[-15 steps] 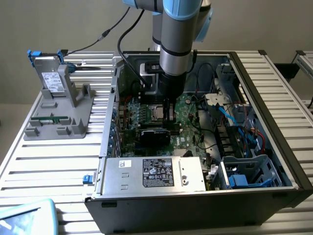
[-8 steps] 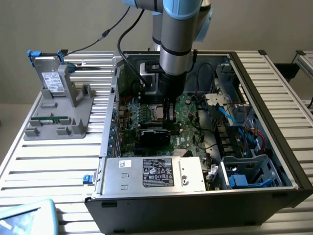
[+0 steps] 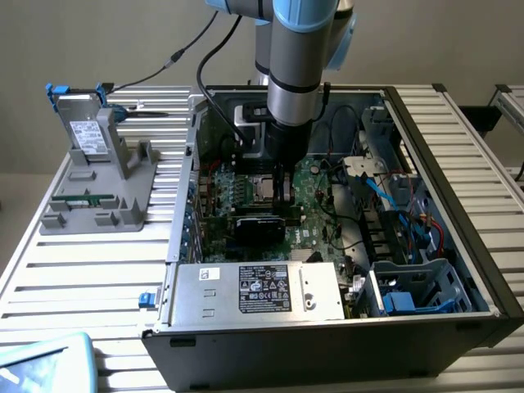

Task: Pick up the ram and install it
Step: 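Insert the ram into the slot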

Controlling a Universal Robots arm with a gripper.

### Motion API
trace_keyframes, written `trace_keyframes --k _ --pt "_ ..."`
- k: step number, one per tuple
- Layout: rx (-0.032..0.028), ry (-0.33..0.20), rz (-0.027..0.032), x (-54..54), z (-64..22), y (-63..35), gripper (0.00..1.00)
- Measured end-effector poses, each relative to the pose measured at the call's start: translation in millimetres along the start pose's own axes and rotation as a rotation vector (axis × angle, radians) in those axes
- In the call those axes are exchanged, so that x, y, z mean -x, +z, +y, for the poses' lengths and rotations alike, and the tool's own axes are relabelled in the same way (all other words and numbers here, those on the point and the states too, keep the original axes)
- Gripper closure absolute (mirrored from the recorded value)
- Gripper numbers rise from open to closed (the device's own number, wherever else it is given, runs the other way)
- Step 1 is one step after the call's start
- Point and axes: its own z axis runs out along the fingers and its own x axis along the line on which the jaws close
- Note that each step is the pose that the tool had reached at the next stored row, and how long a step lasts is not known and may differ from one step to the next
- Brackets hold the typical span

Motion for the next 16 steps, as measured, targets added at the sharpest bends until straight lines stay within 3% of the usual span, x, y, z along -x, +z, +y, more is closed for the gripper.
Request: trace_keyframes --k 16 --pt "0.0 0.0 0.0001 0.0 -0.7 0.0 0.87"
